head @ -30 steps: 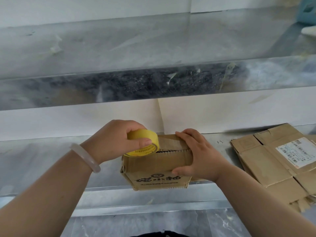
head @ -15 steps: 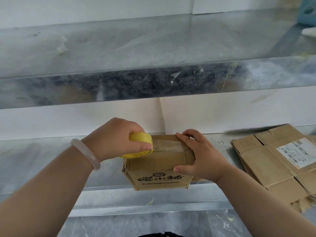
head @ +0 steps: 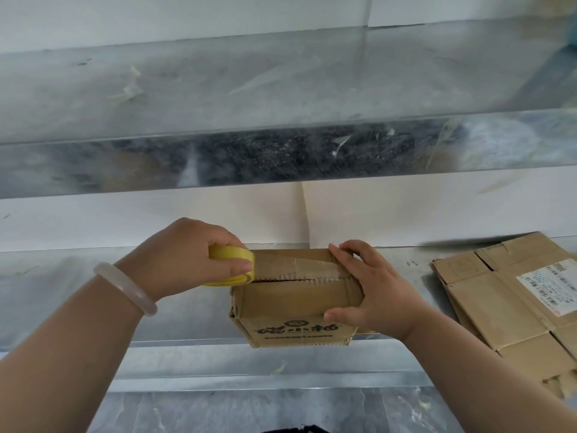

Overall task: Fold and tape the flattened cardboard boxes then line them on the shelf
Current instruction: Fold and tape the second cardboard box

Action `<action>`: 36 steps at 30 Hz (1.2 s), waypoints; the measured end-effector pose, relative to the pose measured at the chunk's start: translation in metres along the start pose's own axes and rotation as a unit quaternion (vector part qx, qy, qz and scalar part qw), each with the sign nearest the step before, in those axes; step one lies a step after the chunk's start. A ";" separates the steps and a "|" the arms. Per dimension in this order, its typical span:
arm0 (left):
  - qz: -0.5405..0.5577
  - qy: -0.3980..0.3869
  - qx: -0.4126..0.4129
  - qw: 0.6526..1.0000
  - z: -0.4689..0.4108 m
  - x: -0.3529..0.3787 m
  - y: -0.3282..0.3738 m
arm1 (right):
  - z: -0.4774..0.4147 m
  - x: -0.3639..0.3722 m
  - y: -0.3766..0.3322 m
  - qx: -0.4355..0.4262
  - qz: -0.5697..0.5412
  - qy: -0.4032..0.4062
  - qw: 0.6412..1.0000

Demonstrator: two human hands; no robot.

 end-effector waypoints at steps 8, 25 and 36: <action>-0.092 0.007 -0.059 0.994 -0.003 0.007 -0.017 | -0.002 0.001 0.000 0.002 0.003 0.002 1.000; -0.077 -0.008 -0.045 0.996 -0.008 0.009 -0.015 | -0.013 -0.004 -0.021 0.007 0.020 -0.070 0.997; -0.085 0.010 -0.031 0.996 -0.012 0.008 -0.018 | -0.021 0.007 -0.027 -0.039 0.085 -0.016 0.995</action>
Point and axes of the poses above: each hand's wrist, its own z-axis away from the middle knuckle, its own x-axis out of the palm, y = z × x, the point moved 7 cm from there along -z, towards the middle knuckle, and after that the axes turned 14 degrees about -x, right-handed, at the moved point
